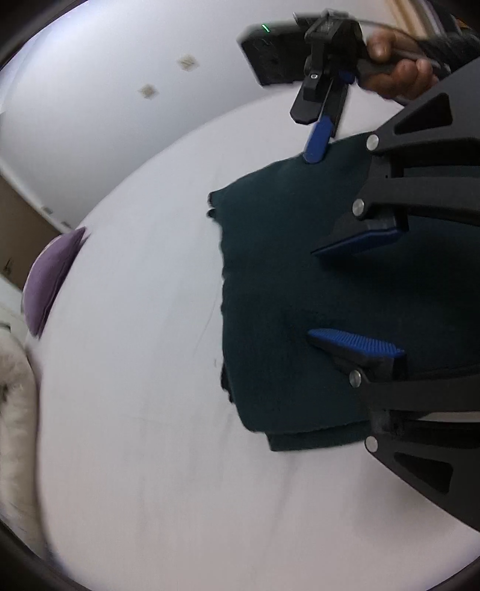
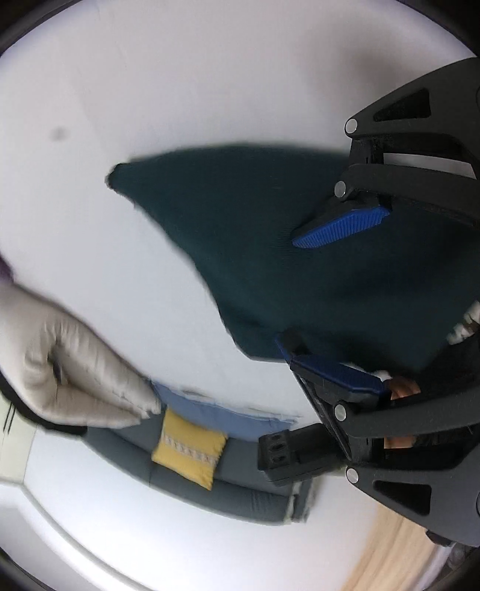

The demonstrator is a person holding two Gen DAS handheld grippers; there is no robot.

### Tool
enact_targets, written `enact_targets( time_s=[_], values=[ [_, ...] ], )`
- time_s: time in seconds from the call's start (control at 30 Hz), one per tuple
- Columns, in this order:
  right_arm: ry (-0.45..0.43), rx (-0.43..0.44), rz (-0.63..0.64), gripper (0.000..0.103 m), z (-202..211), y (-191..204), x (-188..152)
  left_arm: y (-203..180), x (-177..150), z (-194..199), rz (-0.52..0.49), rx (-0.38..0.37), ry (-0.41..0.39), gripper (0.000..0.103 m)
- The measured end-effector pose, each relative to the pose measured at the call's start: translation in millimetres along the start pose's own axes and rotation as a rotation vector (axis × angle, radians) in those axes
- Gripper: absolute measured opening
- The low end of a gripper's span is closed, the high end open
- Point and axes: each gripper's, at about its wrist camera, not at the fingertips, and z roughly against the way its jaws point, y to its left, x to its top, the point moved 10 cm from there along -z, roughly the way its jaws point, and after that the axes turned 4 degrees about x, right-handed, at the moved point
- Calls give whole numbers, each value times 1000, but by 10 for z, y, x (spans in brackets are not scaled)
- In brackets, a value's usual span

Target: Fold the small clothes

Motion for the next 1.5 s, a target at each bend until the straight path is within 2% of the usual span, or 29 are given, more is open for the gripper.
enact_targets(
  time_s=[0.07,0.1,0.13,0.2,0.27,0.33,0.43,0.5,0.57,0.63,0.73,0.77,0.87,1.0,1.1,1.13,1.17,1.23,1.33,1.4,1.5],
  values=[
    [-26,62,-50,58,46,-46,44,76,1,65,70,-75,-8,40],
    [-38,64,-46,58,102,-33,43,108,-17,112,90,-92,-9,40],
    [-53,34,-27,59,181,-24,24,119,-34,172,87,-77,-13,40],
    [-67,-35,9,60,332,-4,-59,134,-97,343,57,-11,-39,46],
    [-93,-121,75,61,517,84,-201,128,-164,594,22,73,-98,71],
    [-116,-207,136,67,686,182,-368,81,-230,874,-26,181,-174,84],
    [-146,-412,222,69,963,256,-715,-2,-380,1225,-83,306,-240,93],
    [-166,-499,238,70,1079,282,-907,-90,-500,1426,-121,382,-276,103],
    [-204,-600,270,73,1194,401,-1024,-166,-590,1583,-153,450,-314,103],
    [-251,-666,302,78,1301,527,-1105,-205,-673,1761,-172,521,-359,103],
    [-374,-748,395,96,1491,875,-1182,-258,-736,2007,-182,579,-437,103],
    [-410,-765,427,99,1535,997,-1220,-293,-757,2105,-185,595,-476,103],
    [-490,-815,510,103,1588,1261,-1285,-394,-784,2296,-213,680,-558,103],
    [-520,-887,568,103,1621,1456,-1381,-518,-787,2444,-289,819,-643,103],
    [-509,-930,603,103,1604,1542,-1462,-503,-816,2409,-284,850,-621,103],
    [-513,-945,606,103,1609,1577,-1494,-484,-823,2376,-278,850,-601,103],
    [-519,-954,612,103,1606,1595,-1509,-441,-829,2291,-271,840,-544,103],
    [-490,-915,599,103,1542,1596,-1521,-375,-851,2157,-248,806,-462,103],
    [-412,-825,517,103,1429,1541,-1572,-238,-883,1991,-191,755,-384,103],
    [-388,-806,487,103,1372,1437,-1537,-139,-930,1856,-153,706,-321,103],
    [-370,-808,459,103,1323,1314,-1513,-16,-993,1716,-105,648,-274,103]
  ],
)
